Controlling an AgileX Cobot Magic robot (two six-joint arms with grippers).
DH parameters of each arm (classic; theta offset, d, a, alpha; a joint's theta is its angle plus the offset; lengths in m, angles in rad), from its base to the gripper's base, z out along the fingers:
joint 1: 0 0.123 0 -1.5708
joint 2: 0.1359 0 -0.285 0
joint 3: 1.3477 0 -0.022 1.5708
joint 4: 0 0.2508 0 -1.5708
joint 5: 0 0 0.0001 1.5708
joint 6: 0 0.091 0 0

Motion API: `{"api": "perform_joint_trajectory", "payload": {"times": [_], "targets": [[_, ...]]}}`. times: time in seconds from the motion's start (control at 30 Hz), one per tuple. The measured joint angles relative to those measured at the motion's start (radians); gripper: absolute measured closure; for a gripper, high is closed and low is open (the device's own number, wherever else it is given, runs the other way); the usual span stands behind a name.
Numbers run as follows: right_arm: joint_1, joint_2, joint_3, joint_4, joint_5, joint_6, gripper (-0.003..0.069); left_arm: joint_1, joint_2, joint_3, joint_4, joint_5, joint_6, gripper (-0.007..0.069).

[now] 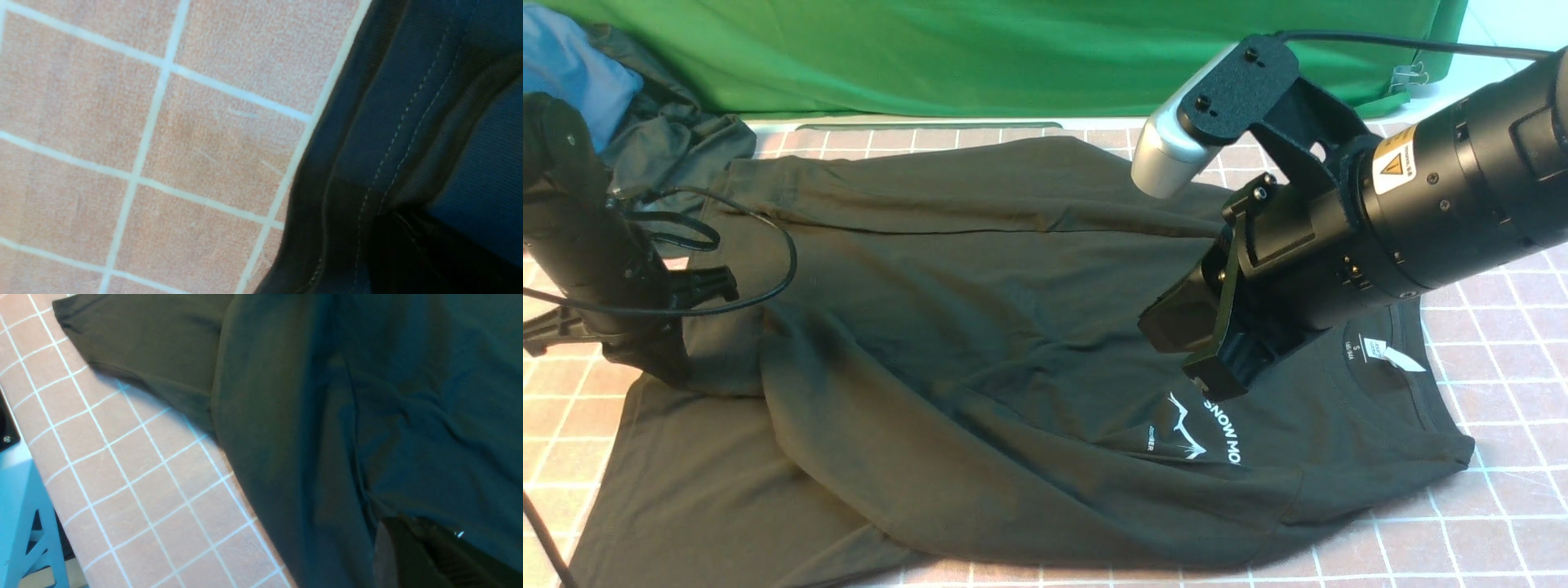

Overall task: Fold a long-sleeved shirt over a pink coffee tablecloth.
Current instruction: 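Fold the left side of the black T-shirt inward over its body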

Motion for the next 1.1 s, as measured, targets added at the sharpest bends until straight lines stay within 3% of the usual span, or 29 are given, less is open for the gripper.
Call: {"api": "perform_joint_trajectory", "payload": {"times": [0.27, 0.6, 0.77, 0.83, 0.93, 1.1], "targets": [[0.000, 0.000, 0.000, 0.000, -0.012, 0.000, 0.0599, 0.000, -0.053, -0.001, 0.118, -0.021, 0.000, 0.0600], [0.000, 0.000, 0.000, 0.000, -0.018, 0.000, 0.0590, 0.000, -0.057, -0.009, -0.028, 0.041, 0.025, 0.0576], [0.000, 0.000, 0.000, 0.000, -0.018, 0.000, 0.0590, 0.000, -0.057, -0.009, -0.028, 0.049, 0.029, 0.0442], [0.000, 0.000, 0.000, 0.000, -0.018, 0.000, 0.0589, 0.000, -0.057, -0.009, -0.028, 0.041, 0.032, 0.0316], [0.000, 0.000, 0.000, 0.000, -0.018, 0.000, 0.0589, 0.000, -0.047, -0.009, -0.050, 0.019, 0.040, 0.0208], [0.000, 0.000, 0.000, 0.000, -0.022, 0.000, 0.0589, 0.000, -0.003, -0.009, -0.115, 0.019, 0.079, 0.0129]]}}
